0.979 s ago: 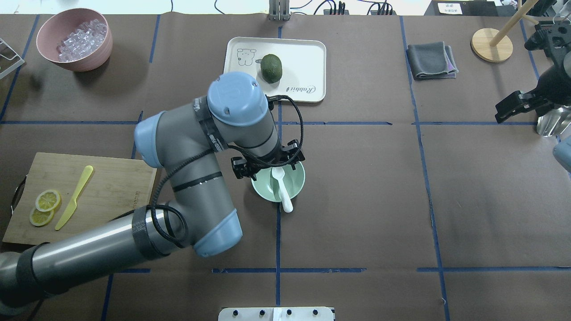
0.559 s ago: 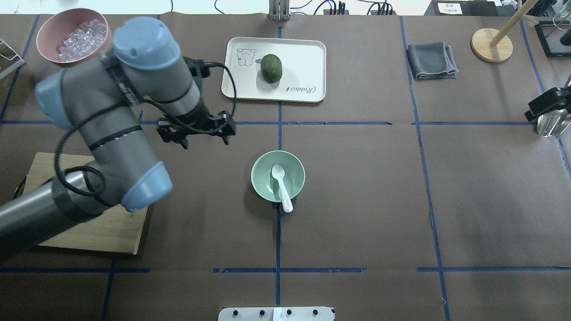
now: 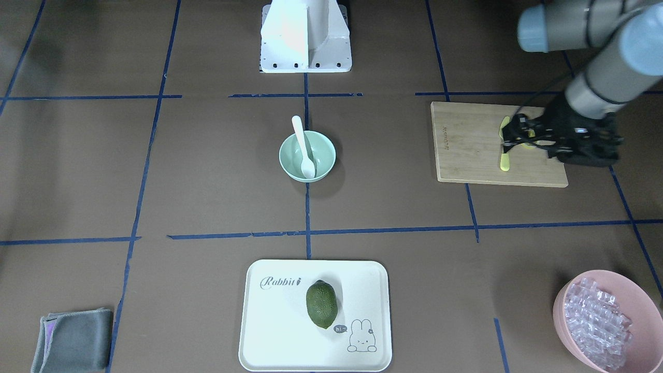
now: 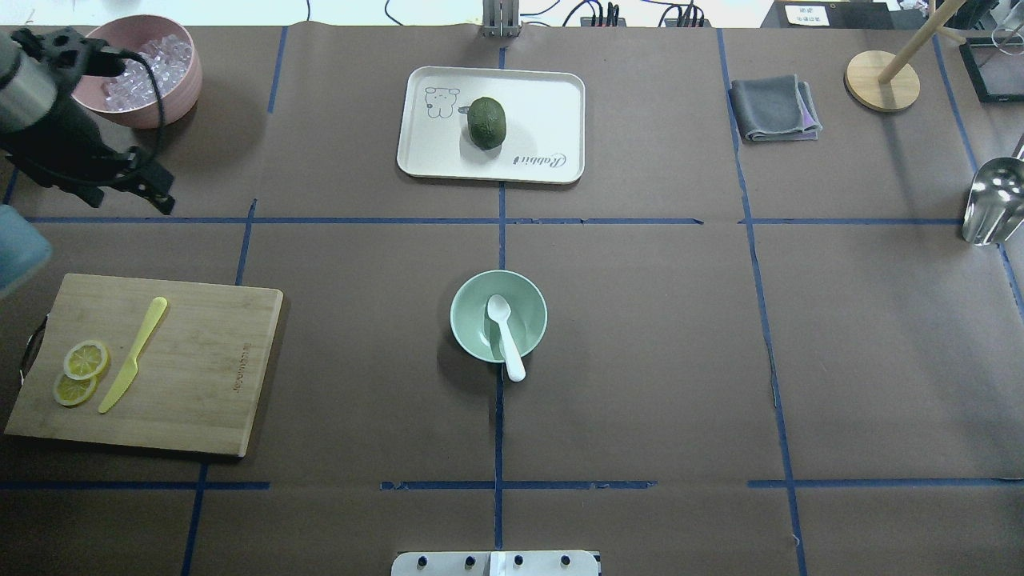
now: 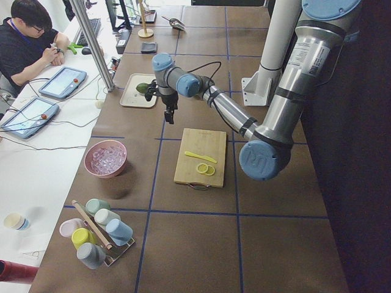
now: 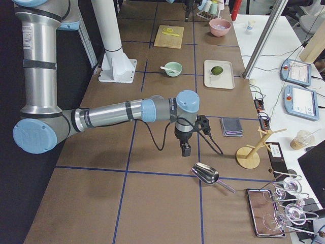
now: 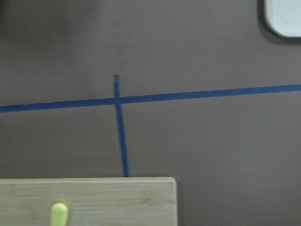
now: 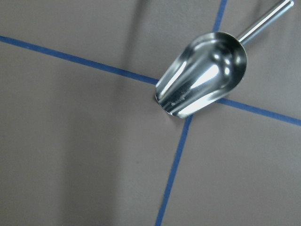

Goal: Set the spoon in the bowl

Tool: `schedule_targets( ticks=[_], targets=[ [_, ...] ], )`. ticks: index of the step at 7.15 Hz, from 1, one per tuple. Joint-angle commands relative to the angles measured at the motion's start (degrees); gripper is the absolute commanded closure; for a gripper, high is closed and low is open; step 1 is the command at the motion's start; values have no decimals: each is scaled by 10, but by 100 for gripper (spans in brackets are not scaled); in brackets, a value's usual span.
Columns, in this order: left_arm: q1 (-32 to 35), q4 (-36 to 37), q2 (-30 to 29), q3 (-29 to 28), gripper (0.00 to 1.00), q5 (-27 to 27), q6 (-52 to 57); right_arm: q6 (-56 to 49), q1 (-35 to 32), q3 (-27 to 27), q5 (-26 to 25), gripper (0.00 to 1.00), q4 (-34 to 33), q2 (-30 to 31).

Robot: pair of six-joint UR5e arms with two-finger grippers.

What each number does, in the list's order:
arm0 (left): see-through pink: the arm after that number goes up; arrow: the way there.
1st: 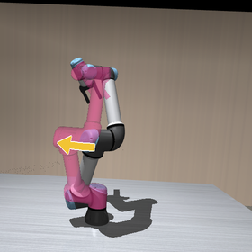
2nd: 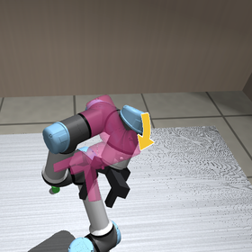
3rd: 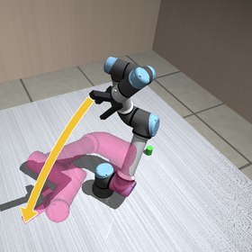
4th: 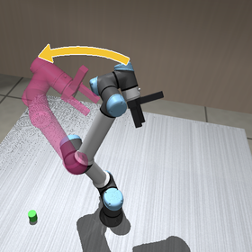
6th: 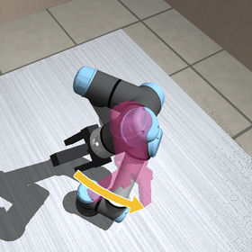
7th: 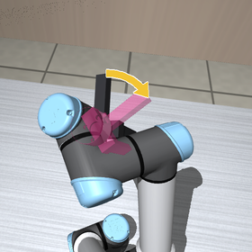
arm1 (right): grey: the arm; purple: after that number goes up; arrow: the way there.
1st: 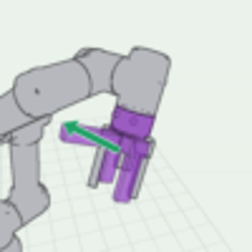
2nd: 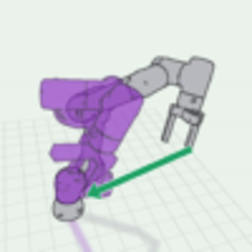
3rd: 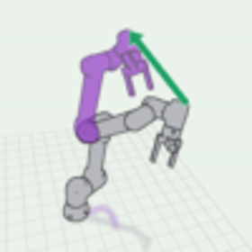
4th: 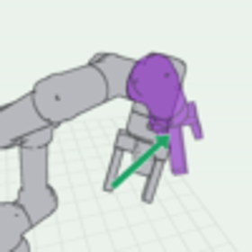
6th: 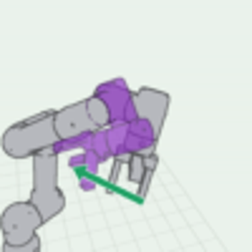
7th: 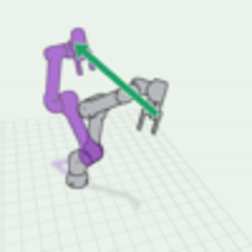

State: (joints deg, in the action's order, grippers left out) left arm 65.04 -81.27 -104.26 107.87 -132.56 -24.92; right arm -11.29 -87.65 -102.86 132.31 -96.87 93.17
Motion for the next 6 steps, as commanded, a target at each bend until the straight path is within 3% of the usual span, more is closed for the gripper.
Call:
schedule_targets(
  ticks=[1, 3, 6],
  targets=[
    [111, 1, 73, -26, 0, -12, 183, -49, -62, 66, 37, 0, 0, 4],
    [173, -5, 126, -56, 0, -10, 251, -30, -61, 57, 35, 0, 1, -6],
    [243, -7, 134, -133, 0, -11, 357, -26, -61, 58, 37, 0, 1, -2]
  ],
)
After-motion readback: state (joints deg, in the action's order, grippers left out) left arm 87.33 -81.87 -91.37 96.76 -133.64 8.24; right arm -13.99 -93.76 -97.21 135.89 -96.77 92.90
